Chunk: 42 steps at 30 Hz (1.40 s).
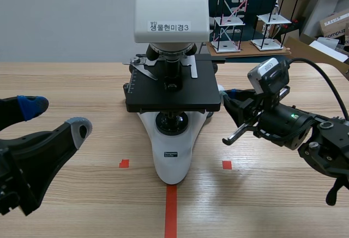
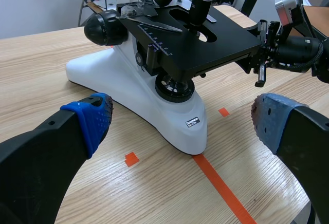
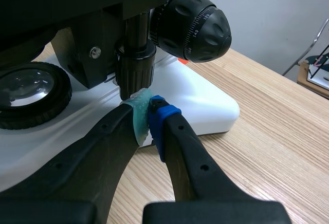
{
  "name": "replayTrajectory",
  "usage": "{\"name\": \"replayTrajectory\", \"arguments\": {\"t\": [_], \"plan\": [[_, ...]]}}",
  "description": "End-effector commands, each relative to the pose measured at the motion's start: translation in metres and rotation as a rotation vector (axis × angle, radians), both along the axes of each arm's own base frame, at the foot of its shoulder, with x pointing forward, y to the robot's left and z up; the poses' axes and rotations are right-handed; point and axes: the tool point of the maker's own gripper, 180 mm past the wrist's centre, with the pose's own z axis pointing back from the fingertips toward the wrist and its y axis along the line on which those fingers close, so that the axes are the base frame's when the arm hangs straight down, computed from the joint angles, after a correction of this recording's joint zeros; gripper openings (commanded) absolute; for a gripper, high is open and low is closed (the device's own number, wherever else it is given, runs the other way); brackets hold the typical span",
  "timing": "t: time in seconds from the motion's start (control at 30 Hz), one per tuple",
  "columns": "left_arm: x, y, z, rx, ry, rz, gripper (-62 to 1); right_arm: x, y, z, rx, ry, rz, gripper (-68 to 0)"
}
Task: Return to the home posture
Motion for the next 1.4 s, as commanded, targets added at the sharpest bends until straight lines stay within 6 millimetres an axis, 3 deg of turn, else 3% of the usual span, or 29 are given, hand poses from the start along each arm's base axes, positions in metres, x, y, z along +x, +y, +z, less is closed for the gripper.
{"name": "replayTrajectory", "arguments": {"t": [0.0,0.7,0.9,1.0,1.27,1.37], "plan": [[0.0,-0.001,0.007,-0.02,-0.02,0.003,-4.3,0.005,0.001,0.014,0.02,-0.04,0.003,-67.7],[0.0,-0.001,0.007,-0.02,-0.02,0.003,-4.3,0.005,0.001,0.014,0.02,-0.04,0.003,-67.5],[0.0,-0.001,0.007,-0.021,-0.02,0.003,-4.3,-0.003,-0.004,0.006,0.018,-0.039,-0.028,-66.1],[0.0,-0.001,0.007,-0.021,-0.02,0.003,-4.3,-0.015,-0.01,0.0,0.02,-0.06,-0.075,-60.8],[0.0,-0.001,0.007,-0.021,-0.02,0.003,-4.3,-0.071,-0.017,0.012,0.051,-0.097,-0.12,-28.1],[0.0,-0.001,0.007,-0.021,-0.02,0.003,-4.3,-0.094,-0.013,0.025,0.064,-0.109,-0.113,-23.3]]}}
